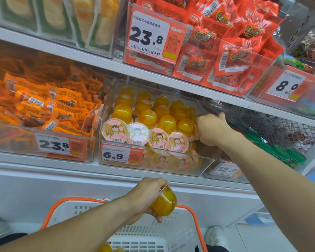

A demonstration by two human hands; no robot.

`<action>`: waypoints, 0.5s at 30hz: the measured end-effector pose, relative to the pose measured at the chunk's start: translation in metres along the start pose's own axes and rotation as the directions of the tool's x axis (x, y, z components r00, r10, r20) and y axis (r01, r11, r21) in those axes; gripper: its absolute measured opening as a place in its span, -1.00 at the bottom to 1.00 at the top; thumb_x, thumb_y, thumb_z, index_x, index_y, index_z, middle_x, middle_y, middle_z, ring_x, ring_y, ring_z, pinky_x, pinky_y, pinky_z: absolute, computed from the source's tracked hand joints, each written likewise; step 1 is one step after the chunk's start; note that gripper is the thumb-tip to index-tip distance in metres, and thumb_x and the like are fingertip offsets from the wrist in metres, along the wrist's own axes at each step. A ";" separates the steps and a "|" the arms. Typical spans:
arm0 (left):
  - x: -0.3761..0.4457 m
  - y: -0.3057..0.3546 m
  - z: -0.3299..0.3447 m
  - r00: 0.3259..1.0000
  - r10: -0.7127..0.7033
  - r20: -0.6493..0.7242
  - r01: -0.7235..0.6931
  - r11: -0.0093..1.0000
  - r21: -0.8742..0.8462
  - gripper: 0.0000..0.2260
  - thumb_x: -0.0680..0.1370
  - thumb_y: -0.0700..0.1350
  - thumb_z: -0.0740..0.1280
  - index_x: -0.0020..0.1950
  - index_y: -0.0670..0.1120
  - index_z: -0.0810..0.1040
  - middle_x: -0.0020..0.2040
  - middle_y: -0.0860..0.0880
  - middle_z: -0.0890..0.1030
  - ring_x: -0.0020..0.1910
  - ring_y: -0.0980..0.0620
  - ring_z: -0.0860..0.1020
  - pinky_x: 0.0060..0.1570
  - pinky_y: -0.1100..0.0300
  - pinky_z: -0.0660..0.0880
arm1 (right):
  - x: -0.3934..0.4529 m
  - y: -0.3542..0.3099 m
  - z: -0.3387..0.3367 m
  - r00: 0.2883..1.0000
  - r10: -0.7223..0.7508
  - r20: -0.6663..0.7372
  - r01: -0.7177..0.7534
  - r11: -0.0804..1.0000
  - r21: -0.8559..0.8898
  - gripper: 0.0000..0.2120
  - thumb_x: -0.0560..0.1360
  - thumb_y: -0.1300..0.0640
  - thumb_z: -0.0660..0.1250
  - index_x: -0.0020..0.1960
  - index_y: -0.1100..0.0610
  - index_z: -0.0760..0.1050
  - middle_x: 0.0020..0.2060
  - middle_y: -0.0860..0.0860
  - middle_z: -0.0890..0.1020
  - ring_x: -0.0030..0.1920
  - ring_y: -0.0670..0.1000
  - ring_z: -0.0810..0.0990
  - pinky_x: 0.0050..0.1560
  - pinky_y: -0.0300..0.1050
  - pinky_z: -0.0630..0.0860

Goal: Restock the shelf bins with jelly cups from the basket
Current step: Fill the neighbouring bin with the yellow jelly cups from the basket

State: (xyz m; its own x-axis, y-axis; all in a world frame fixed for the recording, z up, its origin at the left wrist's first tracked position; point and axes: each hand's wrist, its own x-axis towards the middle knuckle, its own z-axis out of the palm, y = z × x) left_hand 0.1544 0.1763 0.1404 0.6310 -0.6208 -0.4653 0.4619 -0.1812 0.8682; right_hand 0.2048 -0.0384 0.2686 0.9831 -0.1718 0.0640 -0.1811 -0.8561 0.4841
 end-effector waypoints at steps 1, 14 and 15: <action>-0.001 0.000 0.000 1.000 0.002 0.000 -0.002 1.000 0.000 -0.72 0.65 -0.07 0.20 0.18 -0.24 0.54 -0.07 -0.26 0.56 -0.27 -0.16 0.59 -0.47 0.12 0.52 | 0.002 0.002 -0.003 1.000 0.004 -0.004 -0.004 0.999 -0.032 -0.84 0.55 0.02 0.31 0.08 0.06 0.49 0.03 0.07 0.58 0.13 0.17 0.53 0.31 0.20 0.27; 0.002 -0.002 -0.001 1.000 0.012 0.002 -0.012 1.000 0.007 -0.71 0.65 -0.06 0.20 0.17 -0.26 0.55 -0.05 -0.28 0.56 -0.25 -0.18 0.59 -0.45 0.09 0.53 | 0.005 0.028 0.004 0.996 -0.084 -0.017 0.086 0.957 0.278 -0.63 0.45 -0.03 0.51 0.19 0.09 0.59 -0.03 0.08 0.68 -0.07 0.14 0.63 -0.04 -0.02 0.59; 0.002 -0.003 0.000 1.000 0.007 0.000 -0.007 1.000 0.007 -0.70 0.65 -0.06 0.20 0.17 -0.26 0.55 -0.04 -0.29 0.56 -0.24 -0.19 0.60 -0.46 0.10 0.53 | 0.002 0.028 0.005 0.996 -0.088 -0.030 0.093 0.952 0.292 -0.61 0.47 -0.03 0.49 0.24 0.08 0.57 0.01 0.08 0.68 -0.03 0.15 0.64 0.01 -0.01 0.59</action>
State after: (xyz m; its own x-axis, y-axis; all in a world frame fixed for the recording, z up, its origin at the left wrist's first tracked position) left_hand 0.1548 0.1758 0.1371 0.6341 -0.6219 -0.4596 0.4533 -0.1825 0.8725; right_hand 0.2015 -0.0653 0.2777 0.9955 -0.0813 0.0478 -0.0897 -0.9732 0.2118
